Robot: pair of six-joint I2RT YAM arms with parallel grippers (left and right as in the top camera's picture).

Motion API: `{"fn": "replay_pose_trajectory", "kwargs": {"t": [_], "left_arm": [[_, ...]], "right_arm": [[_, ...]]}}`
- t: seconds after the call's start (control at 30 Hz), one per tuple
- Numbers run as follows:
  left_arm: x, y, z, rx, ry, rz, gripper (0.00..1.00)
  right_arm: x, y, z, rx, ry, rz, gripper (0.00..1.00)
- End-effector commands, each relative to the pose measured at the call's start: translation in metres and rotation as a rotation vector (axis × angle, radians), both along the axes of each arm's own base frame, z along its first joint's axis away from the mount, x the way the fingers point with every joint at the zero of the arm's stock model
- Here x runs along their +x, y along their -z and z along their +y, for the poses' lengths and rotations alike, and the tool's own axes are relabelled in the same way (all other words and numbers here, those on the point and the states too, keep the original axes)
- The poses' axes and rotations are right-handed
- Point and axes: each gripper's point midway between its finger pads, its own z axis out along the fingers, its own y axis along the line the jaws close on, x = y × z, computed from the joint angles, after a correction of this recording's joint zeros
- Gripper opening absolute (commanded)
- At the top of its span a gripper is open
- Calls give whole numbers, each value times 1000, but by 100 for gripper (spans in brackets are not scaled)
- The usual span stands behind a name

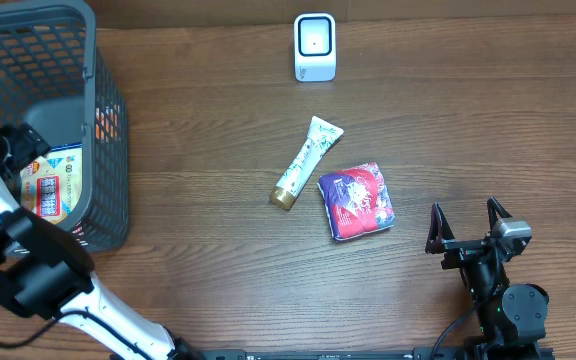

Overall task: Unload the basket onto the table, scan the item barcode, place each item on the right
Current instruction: 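Reach the left gripper into the basket and grasp the yellow snack bag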

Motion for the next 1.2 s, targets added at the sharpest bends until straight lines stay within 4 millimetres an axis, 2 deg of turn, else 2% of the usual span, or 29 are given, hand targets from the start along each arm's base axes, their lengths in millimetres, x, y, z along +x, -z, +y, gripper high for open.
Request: {"fn": "replay_pose_trajectory", "kwargs": {"t": [0.0, 0.13, 0.27, 0.63, 0.73, 0.9, 1.1, 1.13, 1.17], "left_arm": [[7, 28, -6, -34, 142, 77, 100], [11, 45, -10, -35, 260, 145, 100], [11, 49, -9, -3, 326, 201, 100], [18, 58, -3, 17, 440, 208, 100], [16, 71, -5, 5, 448, 213, 100], [4, 103, -14, -32, 481, 252, 100], [-2, 118, -13, -40, 468, 251, 100], [-4, 120, -13, -43, 467, 254, 95], [-6, 122, -13, -48, 465, 258, 86]], "right_arm": [[0, 1, 0, 1, 4, -5, 100], [0, 1, 0, 1, 4, -5, 100], [0, 1, 0, 1, 4, -5, 100], [0, 1, 0, 1, 4, -5, 100], [0, 1, 0, 1, 4, -5, 100], [0, 1, 0, 1, 4, -5, 100], [0, 1, 0, 1, 4, -5, 100], [0, 1, 0, 1, 4, -5, 100], [0, 1, 0, 1, 4, -5, 100]]}}
